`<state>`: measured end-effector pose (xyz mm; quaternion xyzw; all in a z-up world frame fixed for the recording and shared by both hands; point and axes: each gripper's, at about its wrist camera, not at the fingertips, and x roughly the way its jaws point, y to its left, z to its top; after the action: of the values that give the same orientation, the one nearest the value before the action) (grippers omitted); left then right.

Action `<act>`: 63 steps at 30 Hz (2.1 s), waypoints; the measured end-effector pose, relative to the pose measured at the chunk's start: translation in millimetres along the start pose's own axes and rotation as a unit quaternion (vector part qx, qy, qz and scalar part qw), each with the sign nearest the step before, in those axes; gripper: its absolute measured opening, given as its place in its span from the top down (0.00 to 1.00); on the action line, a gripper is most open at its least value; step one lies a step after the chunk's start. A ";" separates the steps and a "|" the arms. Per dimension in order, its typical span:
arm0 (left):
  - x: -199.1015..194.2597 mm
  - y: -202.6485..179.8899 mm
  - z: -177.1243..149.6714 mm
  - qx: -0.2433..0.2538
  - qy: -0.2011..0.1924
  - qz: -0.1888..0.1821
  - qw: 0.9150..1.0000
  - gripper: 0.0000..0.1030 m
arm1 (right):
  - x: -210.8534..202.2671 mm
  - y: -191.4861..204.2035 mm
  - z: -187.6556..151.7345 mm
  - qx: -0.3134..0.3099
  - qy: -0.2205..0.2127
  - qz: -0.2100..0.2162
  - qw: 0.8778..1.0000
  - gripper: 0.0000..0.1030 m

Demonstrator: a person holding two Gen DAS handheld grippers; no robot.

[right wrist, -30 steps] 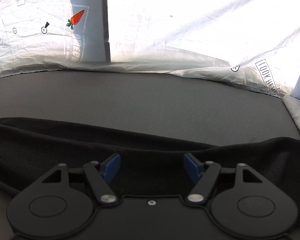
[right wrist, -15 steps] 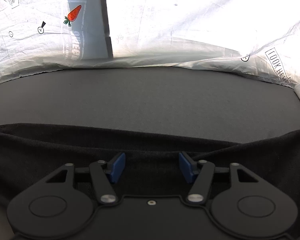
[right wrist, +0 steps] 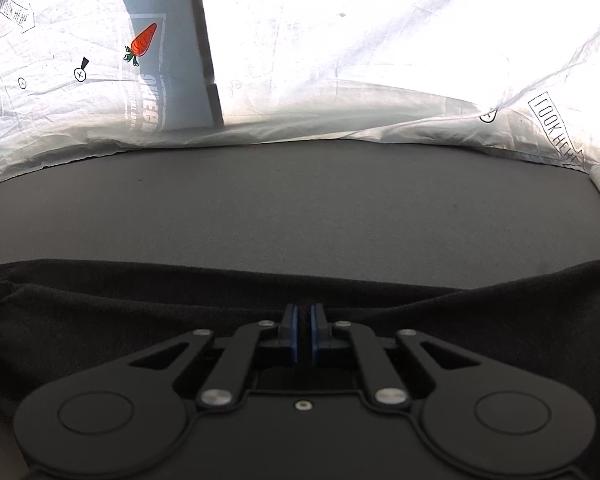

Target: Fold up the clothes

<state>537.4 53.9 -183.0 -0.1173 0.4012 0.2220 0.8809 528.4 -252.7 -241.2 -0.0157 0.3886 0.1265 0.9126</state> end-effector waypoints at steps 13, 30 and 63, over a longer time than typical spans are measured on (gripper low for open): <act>-12.3 -0.8 35.3 -0.022 -0.051 -0.017 0.998 0.99 | -15.2 -0.2 24.3 -0.007 -0.066 0.006 0.998 0.95; -9.5 59.5 3.3 -0.016 0.048 0.026 0.998 0.14 | -60.7 23.0 -35.0 -0.084 -0.036 -0.119 0.989 0.05; 2.8 78.5 7.8 0.005 0.123 -0.008 0.992 0.00 | -44.2 66.6 -65.5 -0.219 -0.024 -0.252 0.942 0.03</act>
<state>506.0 126.3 -182.2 -0.1430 0.5070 0.1970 0.8269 436.6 -206.2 -250.7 -0.3099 0.3125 -0.0254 0.8976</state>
